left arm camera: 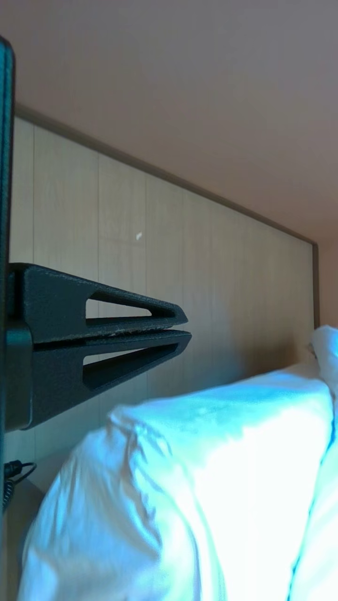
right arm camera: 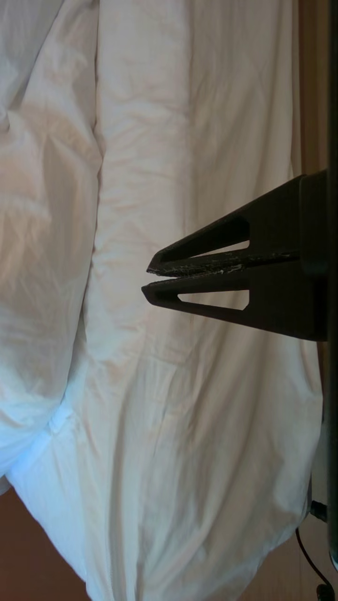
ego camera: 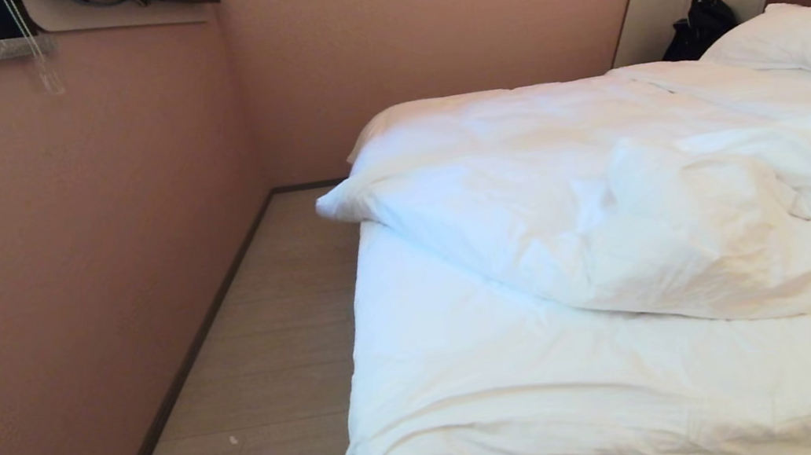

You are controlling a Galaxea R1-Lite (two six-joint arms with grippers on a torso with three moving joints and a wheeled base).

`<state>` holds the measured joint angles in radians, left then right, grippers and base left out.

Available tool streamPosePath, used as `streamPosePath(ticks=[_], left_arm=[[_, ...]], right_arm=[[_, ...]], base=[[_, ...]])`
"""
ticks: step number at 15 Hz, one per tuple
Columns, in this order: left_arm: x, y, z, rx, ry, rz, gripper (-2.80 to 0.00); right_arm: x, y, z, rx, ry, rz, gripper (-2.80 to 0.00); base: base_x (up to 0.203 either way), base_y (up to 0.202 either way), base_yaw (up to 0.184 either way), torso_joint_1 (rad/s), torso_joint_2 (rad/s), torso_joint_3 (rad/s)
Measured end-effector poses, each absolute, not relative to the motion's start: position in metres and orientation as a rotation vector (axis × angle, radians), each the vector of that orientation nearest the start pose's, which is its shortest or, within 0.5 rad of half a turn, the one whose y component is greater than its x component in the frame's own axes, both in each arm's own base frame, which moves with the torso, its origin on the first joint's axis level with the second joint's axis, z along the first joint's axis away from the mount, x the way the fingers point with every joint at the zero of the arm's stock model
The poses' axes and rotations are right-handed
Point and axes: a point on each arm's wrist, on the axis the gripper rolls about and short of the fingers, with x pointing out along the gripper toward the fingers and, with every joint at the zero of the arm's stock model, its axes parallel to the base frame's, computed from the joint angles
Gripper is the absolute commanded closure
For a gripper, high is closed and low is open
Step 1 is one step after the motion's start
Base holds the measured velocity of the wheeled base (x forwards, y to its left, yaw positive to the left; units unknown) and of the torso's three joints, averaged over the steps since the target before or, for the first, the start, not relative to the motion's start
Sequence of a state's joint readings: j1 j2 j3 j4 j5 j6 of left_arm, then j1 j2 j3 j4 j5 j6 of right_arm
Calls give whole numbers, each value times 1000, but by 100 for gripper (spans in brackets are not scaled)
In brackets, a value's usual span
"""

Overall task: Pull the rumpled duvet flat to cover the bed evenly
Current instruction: Hold the folded corner of the quilt

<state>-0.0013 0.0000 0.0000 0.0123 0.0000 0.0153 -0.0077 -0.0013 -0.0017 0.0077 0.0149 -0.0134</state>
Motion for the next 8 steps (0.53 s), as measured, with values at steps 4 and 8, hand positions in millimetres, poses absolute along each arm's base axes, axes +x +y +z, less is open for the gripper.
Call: streamPosePath(ticks=[4, 8], left_arm=[[-23, 0, 74, 13, 12, -2, 0], [-23, 0, 74, 13, 10, 0, 0]], right_arm=[[-23, 1, 75, -13, 5, 7, 0], [-23, 1, 75, -13, 5, 7, 0]], base=[[0, -194, -1, 4, 1, 2], [0, -192, 0, 3, 2, 4]])
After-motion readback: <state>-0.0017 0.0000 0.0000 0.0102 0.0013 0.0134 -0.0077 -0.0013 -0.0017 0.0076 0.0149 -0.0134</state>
